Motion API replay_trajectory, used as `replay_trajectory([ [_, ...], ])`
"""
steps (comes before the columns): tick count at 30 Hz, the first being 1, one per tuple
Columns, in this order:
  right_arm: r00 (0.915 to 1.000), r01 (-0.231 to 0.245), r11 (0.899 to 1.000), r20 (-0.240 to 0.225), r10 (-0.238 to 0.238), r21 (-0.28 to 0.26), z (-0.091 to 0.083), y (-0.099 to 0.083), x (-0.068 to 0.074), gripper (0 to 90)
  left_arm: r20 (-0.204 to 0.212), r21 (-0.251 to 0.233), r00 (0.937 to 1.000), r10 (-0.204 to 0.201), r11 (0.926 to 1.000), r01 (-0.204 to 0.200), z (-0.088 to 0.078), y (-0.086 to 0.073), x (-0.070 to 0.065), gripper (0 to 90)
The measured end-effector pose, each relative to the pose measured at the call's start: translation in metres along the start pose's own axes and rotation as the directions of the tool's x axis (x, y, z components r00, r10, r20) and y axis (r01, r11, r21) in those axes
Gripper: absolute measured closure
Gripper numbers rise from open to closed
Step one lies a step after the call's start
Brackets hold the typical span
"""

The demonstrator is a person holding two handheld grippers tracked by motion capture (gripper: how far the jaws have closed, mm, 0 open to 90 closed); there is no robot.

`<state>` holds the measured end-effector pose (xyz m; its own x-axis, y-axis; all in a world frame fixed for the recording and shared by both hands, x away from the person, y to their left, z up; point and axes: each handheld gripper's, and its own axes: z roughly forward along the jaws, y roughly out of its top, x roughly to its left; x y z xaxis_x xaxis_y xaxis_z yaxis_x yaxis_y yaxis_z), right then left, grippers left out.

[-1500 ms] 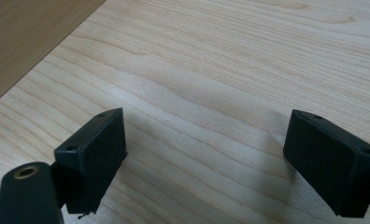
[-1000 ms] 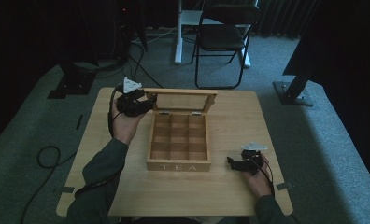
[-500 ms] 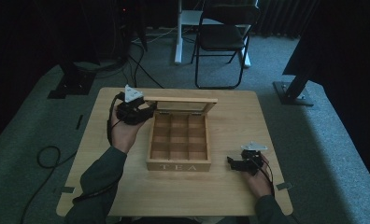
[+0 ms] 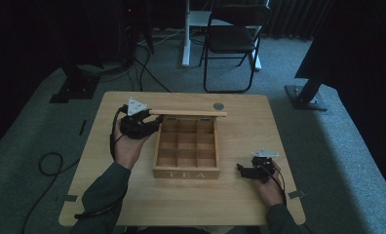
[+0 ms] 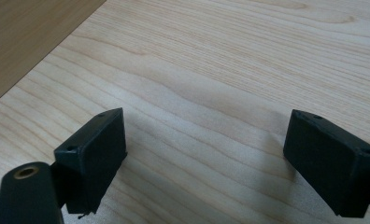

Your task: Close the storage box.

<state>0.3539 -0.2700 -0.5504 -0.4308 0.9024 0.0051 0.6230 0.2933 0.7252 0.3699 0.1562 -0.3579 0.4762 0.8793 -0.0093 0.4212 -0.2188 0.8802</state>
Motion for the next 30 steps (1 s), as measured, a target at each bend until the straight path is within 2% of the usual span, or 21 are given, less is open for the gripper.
replay_trajectory([
  [7,1.0000,0.000,1.000,0.001,0.000,0.000,0.000,0.000,0.000,12.8,0.001,0.017,1.0000,0.004,0.9998,-0.004,-0.003,-0.006,-0.003,48.9],
  [26,1.0000,0.000,1.000,-0.001,0.000,0.003,0.000,0.000,0.001,12.8,0.028,0.030,0.9988,-0.041,0.9988,0.040,-0.009,-0.035,-0.009,47.4],
  [30,1.0000,0.001,1.000,-0.001,-0.001,0.001,0.000,0.000,0.001,12.8,0.028,0.037,0.9988,-0.039,0.9986,0.038,-0.009,-0.041,-0.011,47.4],
])
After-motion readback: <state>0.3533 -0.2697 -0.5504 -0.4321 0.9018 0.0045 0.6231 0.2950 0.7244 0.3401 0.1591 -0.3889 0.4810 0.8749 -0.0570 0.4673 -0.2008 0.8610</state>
